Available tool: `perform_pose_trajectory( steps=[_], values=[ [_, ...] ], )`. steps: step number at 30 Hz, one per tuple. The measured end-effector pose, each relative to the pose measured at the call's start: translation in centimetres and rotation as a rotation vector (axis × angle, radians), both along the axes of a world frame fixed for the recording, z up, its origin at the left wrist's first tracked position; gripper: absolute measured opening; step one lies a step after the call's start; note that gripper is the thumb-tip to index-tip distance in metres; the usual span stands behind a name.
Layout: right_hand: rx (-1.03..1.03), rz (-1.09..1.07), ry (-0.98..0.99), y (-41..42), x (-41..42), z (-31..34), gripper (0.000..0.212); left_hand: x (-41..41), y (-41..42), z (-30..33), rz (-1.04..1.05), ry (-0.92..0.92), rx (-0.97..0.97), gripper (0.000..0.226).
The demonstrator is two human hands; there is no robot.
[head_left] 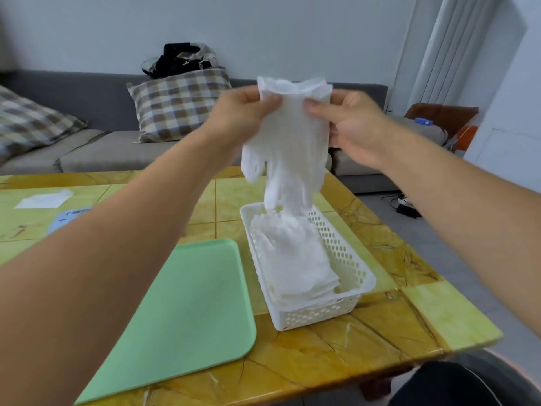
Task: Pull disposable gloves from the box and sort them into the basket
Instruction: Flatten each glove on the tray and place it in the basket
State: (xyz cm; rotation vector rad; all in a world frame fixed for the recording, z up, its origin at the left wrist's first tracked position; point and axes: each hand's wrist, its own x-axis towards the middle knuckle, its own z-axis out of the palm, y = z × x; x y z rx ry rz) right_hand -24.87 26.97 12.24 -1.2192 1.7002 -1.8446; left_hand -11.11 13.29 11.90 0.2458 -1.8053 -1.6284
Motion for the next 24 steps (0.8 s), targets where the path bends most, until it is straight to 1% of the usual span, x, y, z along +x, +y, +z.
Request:
perform_pose_trajectory(
  steps=[2,4,6,8,10,13,16,19,21,22,23,24],
  values=[
    [-0.071,-0.016,0.122,0.3,-0.6,0.0,0.018,-0.1,-0.5,0.3,-0.019,0.043,-0.073,0.015],
    [-0.043,-0.009,0.184,0.9,-1.2,-2.4,0.026,-0.1,-1.0,-2.1,0.004,-0.02,-0.202,0.016],
    [0.057,0.01,0.191,2.0,-1.6,-6.5,0.032,0.3,-1.0,-6.6,0.01,-0.122,-0.289,0.014],
    [0.2,0.02,0.232,3.6,-1.6,-11.1,0.028,1.2,-0.4,-11.2,-0.057,-0.246,-0.335,0.012],
    [0.34,0.041,0.285,5.2,-1.5,-14.5,0.023,1.8,0.4,-14.8,-0.121,-0.345,-0.464,0.014],
    [0.487,0.118,0.453,6.8,-1.1,-15.9,0.014,2.6,1.3,-16.8,-0.146,-0.46,-0.764,0.016],
    [0.548,0.161,0.557,7.6,-0.3,-15.4,0.014,2.9,2.4,-16.2,-0.2,-0.511,-0.928,0.019],
    [0.679,0.283,0.629,8.0,0.0,-14.7,0.016,3.4,3.5,-15.0,-0.31,-0.572,-1.004,0.027],
    [0.811,0.377,0.649,8.6,-0.2,-13.6,0.021,3.9,4.0,-14.2,-0.428,-0.712,-0.999,0.038],
    [0.848,0.415,0.605,8.8,-0.1,-12.6,0.023,4.0,4.2,-13.7,-0.468,-0.765,-0.959,0.043],
    [0.852,0.421,0.533,8.8,-0.2,-11.8,0.028,4.0,4.1,-13.3,-0.472,-0.766,-0.913,0.046],
    [0.822,0.378,0.47,8.4,-0.2,-11.0,0.035,3.7,4.0,-12.8,-0.424,-0.716,-0.88,0.047]
  ],
)
